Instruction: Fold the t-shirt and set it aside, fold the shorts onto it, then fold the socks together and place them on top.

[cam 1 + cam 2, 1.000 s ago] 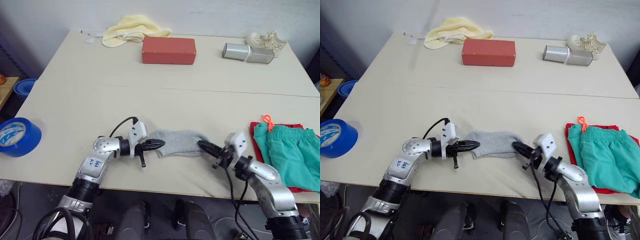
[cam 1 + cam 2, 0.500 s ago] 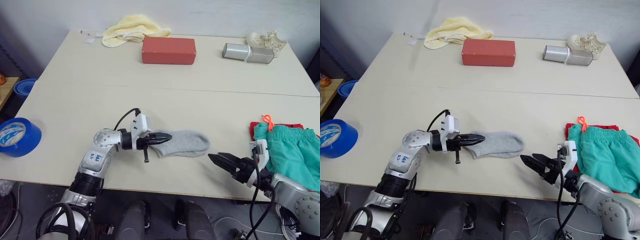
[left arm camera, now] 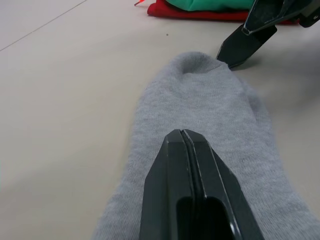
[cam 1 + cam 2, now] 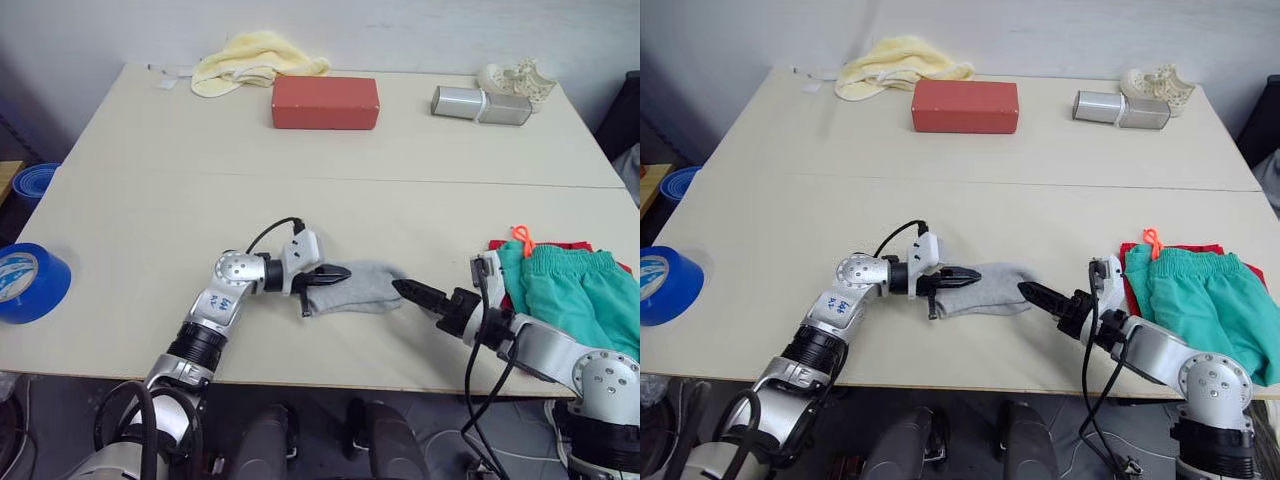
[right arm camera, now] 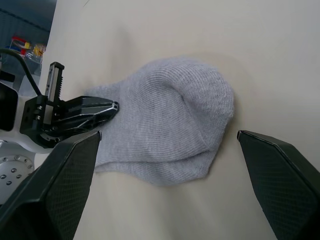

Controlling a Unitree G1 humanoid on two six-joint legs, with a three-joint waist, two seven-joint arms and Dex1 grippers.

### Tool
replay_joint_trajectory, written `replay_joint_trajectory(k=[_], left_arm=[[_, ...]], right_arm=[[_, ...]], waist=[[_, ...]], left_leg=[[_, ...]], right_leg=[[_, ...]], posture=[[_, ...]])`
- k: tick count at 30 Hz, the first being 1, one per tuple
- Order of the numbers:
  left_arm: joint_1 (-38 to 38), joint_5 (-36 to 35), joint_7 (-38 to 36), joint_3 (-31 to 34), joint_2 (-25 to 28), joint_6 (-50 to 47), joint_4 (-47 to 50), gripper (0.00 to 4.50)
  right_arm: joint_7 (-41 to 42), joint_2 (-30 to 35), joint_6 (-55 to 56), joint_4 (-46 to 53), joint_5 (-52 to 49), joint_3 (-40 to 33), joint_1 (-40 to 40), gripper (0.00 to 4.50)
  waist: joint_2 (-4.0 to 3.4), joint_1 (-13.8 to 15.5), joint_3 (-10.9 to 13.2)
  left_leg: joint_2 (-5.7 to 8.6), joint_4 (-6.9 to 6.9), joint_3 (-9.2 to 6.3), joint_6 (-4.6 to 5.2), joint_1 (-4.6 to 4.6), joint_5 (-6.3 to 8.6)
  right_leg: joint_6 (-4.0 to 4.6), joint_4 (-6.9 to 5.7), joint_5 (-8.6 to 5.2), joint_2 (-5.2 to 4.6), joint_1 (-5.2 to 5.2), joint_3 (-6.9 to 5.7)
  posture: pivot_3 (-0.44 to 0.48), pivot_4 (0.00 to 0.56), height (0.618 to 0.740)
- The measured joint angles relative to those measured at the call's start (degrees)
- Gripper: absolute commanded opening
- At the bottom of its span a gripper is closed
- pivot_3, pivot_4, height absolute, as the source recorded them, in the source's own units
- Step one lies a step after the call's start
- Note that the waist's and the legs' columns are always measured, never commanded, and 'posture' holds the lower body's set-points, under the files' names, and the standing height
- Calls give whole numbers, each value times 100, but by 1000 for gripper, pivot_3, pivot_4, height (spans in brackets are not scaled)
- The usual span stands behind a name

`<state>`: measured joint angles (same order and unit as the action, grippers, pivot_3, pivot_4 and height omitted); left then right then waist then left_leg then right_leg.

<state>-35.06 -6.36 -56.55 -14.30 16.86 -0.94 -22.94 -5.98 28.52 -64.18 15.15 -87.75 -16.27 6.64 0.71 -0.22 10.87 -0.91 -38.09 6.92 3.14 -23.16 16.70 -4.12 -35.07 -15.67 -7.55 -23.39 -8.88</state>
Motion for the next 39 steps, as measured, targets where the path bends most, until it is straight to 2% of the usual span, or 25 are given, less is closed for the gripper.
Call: replay_joint_trajectory(k=[4,7,18,28,33,39], left_arm=[[-2,32,-55,-4,-1,149,-60,0],[-1,32,-77,-3,-7,200,-88,0],[-31,24,-166,34,-20,366,-267,0],[-236,-95,-363,-34,-534,176,-291,0],[-353,39,-295,-161,-806,265,-531,0],[-414,150,-40,-202,-1107,270,-767,0]], right_arm=[[-92,-85,0,-110,2,139,180,4464],[-132,-194,5,-259,17,271,321,3873],[-127,-440,-106,-626,209,640,653,7],[-178,178,-18,-161,4,71,-95,7],[-176,722,64,126,-54,-422,-671,7],[21,1222,73,465,-3,-489,-983,7]], waist=[[16,-11,-10],[30,-17,-18],[39,-18,-27],[39,209,-28],[35,183,-27],[30,163,-25]], left_leg=[[-5,1,0,-2,2,0],[-6,1,0,-2,2,0],[-7,1,0,-2,2,1],[12,-5,-3,10,-24,3],[17,-5,8,23,-28,10],[10,-4,6,37,-22,18]], right_leg=[[0,0,0,4,0,1],[1,0,-1,4,0,1],[3,1,-1,3,0,1],[-14,33,9,-19,1,-7],[-29,48,17,-17,1,-2],[-27,43,16,-11,0,-1]], posture=[[0,150,740],[0,150,740],[0,150,740],[0,150,740],[0,150,740],[0,150,740]])
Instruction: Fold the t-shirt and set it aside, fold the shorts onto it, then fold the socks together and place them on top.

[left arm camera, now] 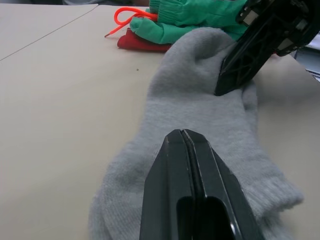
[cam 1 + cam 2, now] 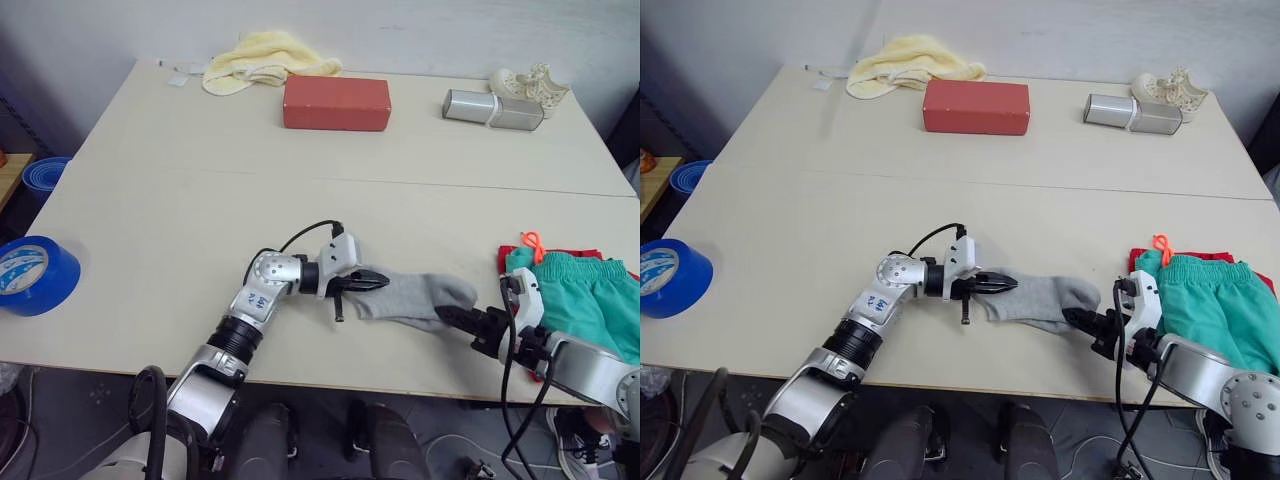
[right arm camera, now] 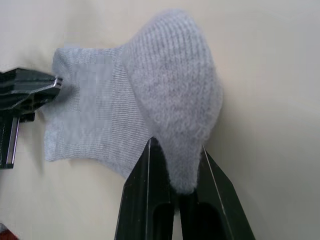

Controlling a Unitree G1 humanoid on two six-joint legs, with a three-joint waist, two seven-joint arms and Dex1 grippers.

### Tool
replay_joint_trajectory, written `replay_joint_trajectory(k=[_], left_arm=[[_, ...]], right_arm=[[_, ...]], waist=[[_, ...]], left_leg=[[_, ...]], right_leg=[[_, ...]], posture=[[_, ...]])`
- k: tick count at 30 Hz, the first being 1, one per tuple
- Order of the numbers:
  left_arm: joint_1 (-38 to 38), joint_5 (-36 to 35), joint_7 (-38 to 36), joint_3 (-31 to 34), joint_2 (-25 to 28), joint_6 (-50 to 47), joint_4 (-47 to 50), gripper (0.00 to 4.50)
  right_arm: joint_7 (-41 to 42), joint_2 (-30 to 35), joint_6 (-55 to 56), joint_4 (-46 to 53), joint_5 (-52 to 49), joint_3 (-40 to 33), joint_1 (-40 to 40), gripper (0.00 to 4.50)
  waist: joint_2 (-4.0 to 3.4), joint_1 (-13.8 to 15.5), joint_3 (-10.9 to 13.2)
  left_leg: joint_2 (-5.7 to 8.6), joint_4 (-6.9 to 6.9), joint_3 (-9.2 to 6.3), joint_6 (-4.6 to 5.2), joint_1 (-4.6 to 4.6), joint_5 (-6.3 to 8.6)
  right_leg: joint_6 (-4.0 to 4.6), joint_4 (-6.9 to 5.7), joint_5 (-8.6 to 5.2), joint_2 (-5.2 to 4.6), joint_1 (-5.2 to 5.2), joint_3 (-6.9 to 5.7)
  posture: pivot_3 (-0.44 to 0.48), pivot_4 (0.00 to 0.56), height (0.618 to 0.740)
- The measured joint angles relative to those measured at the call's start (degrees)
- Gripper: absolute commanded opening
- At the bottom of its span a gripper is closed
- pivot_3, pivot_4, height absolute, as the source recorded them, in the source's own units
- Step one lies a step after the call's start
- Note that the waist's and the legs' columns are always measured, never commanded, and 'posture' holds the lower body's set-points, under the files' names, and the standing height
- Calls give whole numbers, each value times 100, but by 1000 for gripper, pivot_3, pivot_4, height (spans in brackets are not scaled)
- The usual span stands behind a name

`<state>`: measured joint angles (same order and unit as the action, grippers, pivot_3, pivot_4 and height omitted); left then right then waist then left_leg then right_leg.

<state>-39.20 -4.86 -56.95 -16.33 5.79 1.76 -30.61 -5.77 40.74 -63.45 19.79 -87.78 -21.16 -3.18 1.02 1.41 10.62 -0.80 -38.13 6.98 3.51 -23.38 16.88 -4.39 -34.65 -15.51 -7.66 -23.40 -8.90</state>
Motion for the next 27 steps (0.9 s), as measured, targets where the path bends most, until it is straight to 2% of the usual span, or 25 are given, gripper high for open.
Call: replay_joint_trajectory(k=[6,14,22,27], left_arm=[[-79,230,192,-80,-64,-54,-199,0],[-101,273,186,-99,-23,-442,-71,0],[-99,302,305,-115,-16,-662,56,0],[-116,282,260,-112,31,-837,139,0]], right_arm=[[145,385,0,270,360,33,29,7],[-141,731,-29,668,295,103,452,7],[-902,1188,-392,1049,336,978,1119,7],[-1036,1188,-394,1039,332,965,871,7]], waist=[[-3,13,0],[-3,12,0],[-4,19,0],[-4,22,-1]], left_leg=[[0,0,0,2,-3,1],[0,-1,-2,2,-2,0],[0,-1,-5,-2,-3,-2],[0,-1,-4,-3,-5,-2]], right_leg=[[0,6,0,-1,-1,-1],[0,7,0,-2,0,0],[0,8,0,-5,1,-1],[0,11,0,-3,2,-4]], posture=[[0,150,740],[0,150,740],[0,150,740],[0,150,740]])
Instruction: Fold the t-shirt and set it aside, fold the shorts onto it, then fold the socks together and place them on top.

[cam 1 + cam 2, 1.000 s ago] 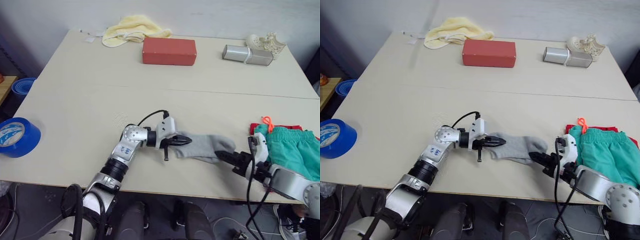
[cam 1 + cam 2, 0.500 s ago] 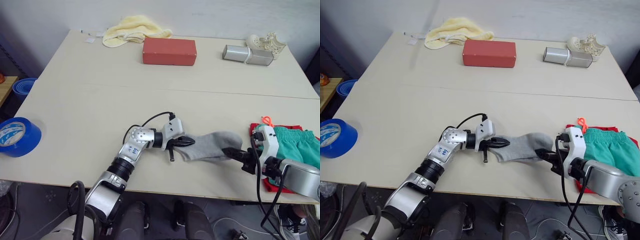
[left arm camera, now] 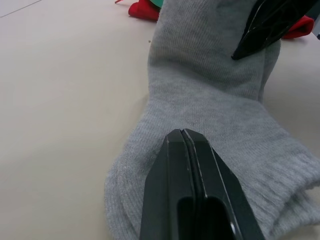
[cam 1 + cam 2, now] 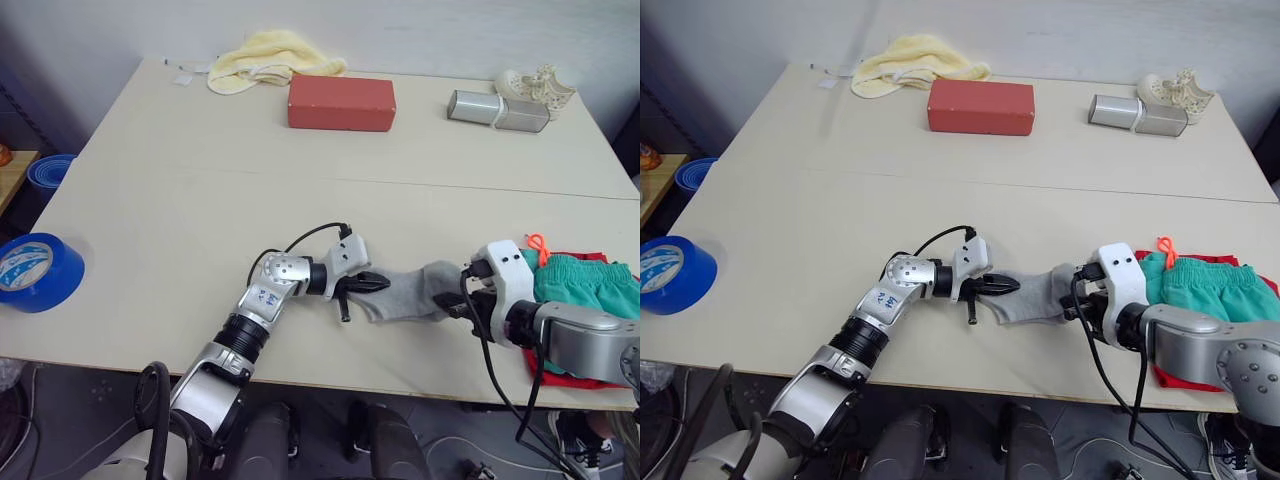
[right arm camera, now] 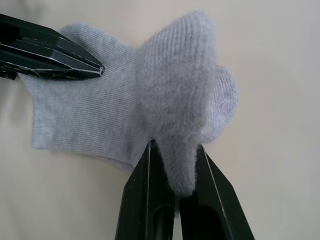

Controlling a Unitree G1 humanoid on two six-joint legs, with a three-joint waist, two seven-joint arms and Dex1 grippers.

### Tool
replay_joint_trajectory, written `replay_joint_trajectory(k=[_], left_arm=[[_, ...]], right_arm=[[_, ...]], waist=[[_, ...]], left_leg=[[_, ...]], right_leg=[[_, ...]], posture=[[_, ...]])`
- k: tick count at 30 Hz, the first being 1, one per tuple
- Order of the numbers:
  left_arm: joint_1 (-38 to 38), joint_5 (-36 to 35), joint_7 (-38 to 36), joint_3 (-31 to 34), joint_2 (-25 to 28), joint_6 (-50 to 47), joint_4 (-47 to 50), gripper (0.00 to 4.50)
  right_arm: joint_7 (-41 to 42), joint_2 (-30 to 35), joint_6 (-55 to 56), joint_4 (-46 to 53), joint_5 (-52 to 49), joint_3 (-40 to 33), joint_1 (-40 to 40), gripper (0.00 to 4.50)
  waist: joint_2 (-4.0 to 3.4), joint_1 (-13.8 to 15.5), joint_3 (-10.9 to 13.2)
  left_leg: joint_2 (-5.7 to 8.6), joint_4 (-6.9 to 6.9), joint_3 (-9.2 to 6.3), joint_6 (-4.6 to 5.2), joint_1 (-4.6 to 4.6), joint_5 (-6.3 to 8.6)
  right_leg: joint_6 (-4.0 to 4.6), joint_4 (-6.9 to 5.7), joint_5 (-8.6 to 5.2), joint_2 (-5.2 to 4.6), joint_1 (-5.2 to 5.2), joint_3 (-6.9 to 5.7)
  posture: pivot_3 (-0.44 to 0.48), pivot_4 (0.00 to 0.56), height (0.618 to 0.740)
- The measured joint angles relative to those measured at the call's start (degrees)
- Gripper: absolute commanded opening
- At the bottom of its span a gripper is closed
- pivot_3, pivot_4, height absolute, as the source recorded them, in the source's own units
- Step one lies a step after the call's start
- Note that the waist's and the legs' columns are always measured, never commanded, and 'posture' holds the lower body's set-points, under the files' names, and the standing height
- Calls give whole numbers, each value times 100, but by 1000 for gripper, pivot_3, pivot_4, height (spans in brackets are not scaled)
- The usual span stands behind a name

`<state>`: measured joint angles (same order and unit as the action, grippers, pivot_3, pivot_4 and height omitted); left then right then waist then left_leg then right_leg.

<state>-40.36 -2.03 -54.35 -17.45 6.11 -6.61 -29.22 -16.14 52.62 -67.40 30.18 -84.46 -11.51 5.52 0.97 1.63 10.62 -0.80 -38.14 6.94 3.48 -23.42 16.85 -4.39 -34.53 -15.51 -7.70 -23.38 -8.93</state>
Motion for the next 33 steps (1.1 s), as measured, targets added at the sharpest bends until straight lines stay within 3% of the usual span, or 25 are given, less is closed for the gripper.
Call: replay_joint_trajectory(k=[5,9,15,20,27,33], left_arm=[[-79,-271,-438,103,115,-93,174,0],[-249,-463,-679,85,-127,-79,309,0],[-349,-175,-631,-367,-529,329,-87,0],[-376,340,-280,-648,-527,683,-557,0],[-353,435,-17,-575,-533,646,-535,0],[-349,273,34,-381,-559,307,-462,0]], right_arm=[[-89,-11,115,-71,10,-99,-407,7],[-89,-47,213,-57,137,-108,-520,7],[4,-140,377,4,366,-149,-736,7],[39,-148,446,22,511,-239,-810,7],[39,99,419,308,189,-290,-459,7],[-335,89,422,496,-211,222,138,7]], waist=[[0,-9,0],[0,8,0],[0,9,0],[-1,5,0],[-1,-5,0],[-1,-15,0]], left_leg=[[0,0,1,-1,0,-1],[0,-2,1,0,-1,-1],[1,-3,3,3,0,1],[0,-2,1,6,2,3],[-2,-1,-3,7,1,2],[-2,-1,-3,7,1,2]], right_leg=[[0,-4,0,2,-1,1],[0,-1,0,2,1,0],[-1,1,0,4,2,1],[-1,0,0,4,1,1],[0,0,1,2,1,3],[0,0,1,2,0,3]], posture=[[0,150,740],[0,150,740],[0,150,740],[0,150,740],[0,150,740],[0,150,740]])
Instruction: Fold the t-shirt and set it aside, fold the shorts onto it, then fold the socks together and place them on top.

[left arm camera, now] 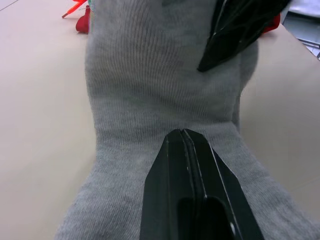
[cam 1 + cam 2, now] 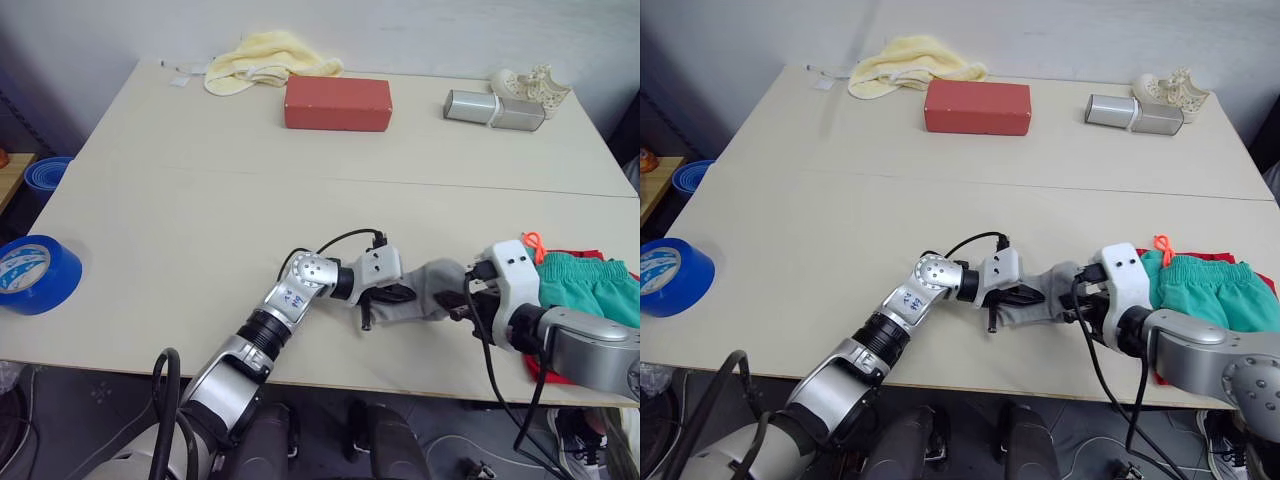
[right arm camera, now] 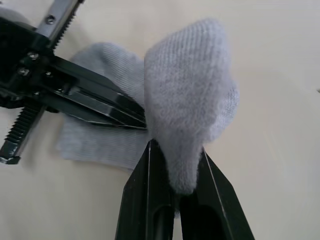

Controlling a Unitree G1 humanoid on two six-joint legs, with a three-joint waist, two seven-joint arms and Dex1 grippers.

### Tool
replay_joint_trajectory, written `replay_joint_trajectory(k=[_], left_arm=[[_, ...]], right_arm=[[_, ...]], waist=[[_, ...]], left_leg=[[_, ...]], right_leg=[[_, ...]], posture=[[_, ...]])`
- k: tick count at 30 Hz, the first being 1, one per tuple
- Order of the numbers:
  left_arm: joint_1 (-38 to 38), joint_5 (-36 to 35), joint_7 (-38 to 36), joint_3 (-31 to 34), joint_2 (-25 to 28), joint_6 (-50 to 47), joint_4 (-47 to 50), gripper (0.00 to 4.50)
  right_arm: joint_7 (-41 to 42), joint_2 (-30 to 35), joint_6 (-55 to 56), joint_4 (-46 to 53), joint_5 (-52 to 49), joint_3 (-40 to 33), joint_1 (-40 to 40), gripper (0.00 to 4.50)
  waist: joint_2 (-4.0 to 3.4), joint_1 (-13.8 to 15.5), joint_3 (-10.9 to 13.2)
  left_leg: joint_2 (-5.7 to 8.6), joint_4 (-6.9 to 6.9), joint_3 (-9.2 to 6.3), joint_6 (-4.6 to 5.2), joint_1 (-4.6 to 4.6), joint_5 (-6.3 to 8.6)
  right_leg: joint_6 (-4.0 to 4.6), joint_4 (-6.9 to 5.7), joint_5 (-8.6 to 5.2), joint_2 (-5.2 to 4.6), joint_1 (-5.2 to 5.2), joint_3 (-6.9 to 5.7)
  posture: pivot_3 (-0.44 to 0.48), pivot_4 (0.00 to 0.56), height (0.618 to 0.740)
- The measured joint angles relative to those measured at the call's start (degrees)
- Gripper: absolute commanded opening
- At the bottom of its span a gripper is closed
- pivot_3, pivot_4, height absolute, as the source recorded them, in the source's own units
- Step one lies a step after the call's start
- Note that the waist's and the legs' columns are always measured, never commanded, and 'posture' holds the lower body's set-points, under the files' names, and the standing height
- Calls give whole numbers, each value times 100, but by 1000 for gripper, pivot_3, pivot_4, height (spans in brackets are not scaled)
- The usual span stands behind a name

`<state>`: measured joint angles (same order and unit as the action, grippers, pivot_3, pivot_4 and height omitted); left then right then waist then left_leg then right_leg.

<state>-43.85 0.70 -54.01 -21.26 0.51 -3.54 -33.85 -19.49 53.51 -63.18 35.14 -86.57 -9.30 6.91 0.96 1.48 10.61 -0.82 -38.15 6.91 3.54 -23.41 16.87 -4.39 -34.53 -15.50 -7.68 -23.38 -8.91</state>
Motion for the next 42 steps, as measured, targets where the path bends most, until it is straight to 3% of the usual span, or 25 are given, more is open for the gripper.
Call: replay_joint_trajectory(k=[15,27,38,39,42], left_arm=[[187,-30,6,18,241,-276,397,0],[501,-896,-1206,506,1220,-658,1102,0],[699,-600,-645,450,1175,-326,1016,0],[724,-603,-606,455,1163,-329,1031,0],[805,-619,-539,468,1150,-324,1071,0]], right_arm=[[-689,-934,267,44,454,1009,306,7],[-52,-1221,296,-16,1475,1100,168,7],[338,-1497,15,-129,1826,1105,404,7],[386,-1540,19,-131,1859,1099,402,578],[681,-1647,39,-132,1900,1105,417,1553]], waist=[[-2,-10,-1],[-3,-8,-2],[-3,-23,-2],[-3,-24,-2],[-3,-23,-2]], left_leg=[[0,0,2,-5,1,-3],[-1,-2,2,-8,2,-4],[-1,0,2,-8,4,-4],[-1,1,2,-8,4,-3],[-1,1,2,-8,5,-3]], right_leg=[[0,-3,0,2,1,0],[3,-6,-2,1,2,-1],[4,-9,-2,1,0,1],[4,-9,-2,1,0,2],[4,-10,-2,1,0,1]], posture=[[0,150,740],[0,150,740],[0,150,740],[0,150,740],[0,150,740]])
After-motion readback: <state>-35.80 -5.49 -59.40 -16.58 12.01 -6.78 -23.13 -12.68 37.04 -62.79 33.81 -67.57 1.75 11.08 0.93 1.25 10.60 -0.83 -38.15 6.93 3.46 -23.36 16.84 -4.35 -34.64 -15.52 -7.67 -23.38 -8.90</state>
